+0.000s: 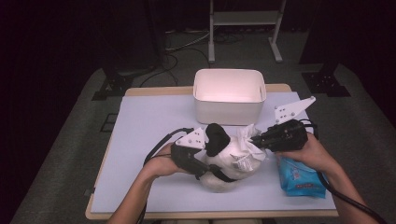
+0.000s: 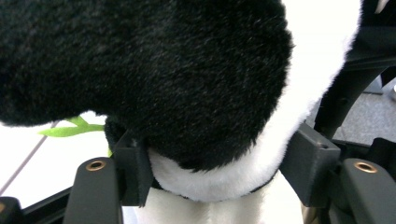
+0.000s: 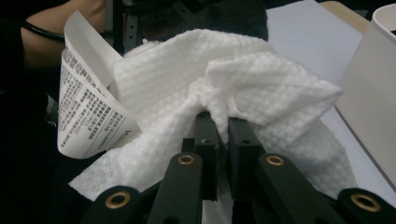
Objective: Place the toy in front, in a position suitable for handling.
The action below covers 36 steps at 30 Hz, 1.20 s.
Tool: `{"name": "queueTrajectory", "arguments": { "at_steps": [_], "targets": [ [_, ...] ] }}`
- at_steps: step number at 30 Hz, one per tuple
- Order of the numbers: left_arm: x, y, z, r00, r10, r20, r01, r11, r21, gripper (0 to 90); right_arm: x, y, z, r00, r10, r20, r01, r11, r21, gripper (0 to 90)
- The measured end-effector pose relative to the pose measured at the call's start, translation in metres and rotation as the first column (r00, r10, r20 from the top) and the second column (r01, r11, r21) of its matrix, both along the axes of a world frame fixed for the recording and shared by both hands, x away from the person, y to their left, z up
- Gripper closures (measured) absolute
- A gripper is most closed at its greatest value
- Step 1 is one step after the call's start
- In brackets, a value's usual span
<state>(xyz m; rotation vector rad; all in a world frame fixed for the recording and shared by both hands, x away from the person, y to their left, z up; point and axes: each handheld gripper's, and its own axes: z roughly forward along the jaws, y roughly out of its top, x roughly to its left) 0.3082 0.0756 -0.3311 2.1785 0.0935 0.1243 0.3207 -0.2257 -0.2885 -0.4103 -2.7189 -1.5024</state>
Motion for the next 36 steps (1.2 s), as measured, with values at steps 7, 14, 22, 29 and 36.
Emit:
{"name": "queueTrajectory", "arguments": {
  "at_steps": [7,14,22,29,36],
  "targets": [
    [-0.003,0.007,0.007,0.9988,-0.012,0.048,0.009,0.998,0.063,38.4,-0.001,0.005,-0.002,1.0,0.008,0.005,-0.008,1.0,-0.015,83.2],
    [-0.007,0.007,-0.001,0.999,-0.013,0.042,0.011,0.9992,0.039,38.6,0.003,-0.006,-0.018,0.9991,-0.002,-0.042,0.003,1.0,0.015,83.1],
    [-0.009,0.009,-0.002,0.9992,-0.012,0.039,0.011,0.9993,0.035,38.6,0.006,-0.01,-0.015,0.999,-0.031,-0.033,0.03,0.999,-0.029,83.1],
    [-0.008,0.01,-0.002,0.9994,-0.016,0.031,0.015,0.9993,0.033,38.7,0.016,-0.015,-0.018,0.996,-0.081,-0.037,0.08,0.996,-0.038,82.8],
    [-0.007,0.008,-0.001,0.9994,-0.017,0.03,0.016,0.9993,0.034,38.6,0.015,-0.01,-0.013,0.9972,-0.068,-0.03,0.067,0.997,-0.043,82.9]
  ]
}}
